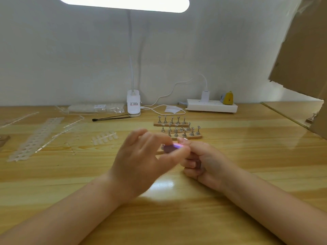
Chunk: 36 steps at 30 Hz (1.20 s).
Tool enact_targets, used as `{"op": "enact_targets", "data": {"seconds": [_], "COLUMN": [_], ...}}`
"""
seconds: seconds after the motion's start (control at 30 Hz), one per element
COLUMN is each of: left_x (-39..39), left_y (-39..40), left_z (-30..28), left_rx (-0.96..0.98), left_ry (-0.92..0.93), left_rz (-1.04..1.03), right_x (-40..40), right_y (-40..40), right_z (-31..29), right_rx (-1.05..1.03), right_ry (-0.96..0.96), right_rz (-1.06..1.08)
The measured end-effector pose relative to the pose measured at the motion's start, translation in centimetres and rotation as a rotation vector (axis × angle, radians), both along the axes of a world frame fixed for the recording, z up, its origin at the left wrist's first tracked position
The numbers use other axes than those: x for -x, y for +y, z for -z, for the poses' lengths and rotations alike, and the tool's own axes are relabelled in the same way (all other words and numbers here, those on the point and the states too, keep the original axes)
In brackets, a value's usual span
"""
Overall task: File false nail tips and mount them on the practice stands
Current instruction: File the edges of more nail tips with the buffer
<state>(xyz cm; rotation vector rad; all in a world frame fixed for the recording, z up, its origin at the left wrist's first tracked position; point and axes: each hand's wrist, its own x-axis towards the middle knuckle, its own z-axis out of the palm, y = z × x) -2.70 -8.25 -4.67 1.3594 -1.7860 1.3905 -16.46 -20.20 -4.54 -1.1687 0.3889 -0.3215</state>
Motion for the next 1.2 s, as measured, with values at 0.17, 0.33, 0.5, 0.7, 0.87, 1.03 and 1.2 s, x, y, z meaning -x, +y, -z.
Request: {"op": "enact_targets", "data": {"seconds": [0.17, 0.33, 0.5, 0.7, 0.87, 1.03, 1.2], "left_x": [0.8, -0.2, 1.1, -0.1, 0.7, 0.1, 0.5], "left_y": [-0.3, 0.2, -0.4, 0.1, -0.1, 0.1, -0.2], "left_z": [0.1, -0.3, 0.3, 0.0, 0.0, 0.0, 0.6], "left_rx": [-0.033, -0.016, -0.052, -0.049, -0.098, -0.056, -0.078], "left_ry": [-0.042, 0.079, -0.007, 0.085, 0.026, 0.086, -0.005], "left_rz": [-0.02, -0.047, -0.03, -0.09, -0.083, -0.033, -0.032], "right_x": [0.1, -0.1, -0.1, -0.1, -0.1, -0.2, -0.1], "right_y": [0.1, 0.0, 0.3, 0.2, 0.3, 0.2, 0.3], "right_z": [-0.3, -0.1, -0.3, -0.1, -0.2, -0.1, -0.3], "right_rx": [0.044, 0.012, 0.11, 0.032, 0.064, 0.034, 0.056], "right_ry": [0.008, 0.021, 0.039, 0.029, 0.044, 0.039, 0.048], "right_rz": [-0.093, -0.011, -0.118, -0.048, -0.075, -0.058, -0.09]}}
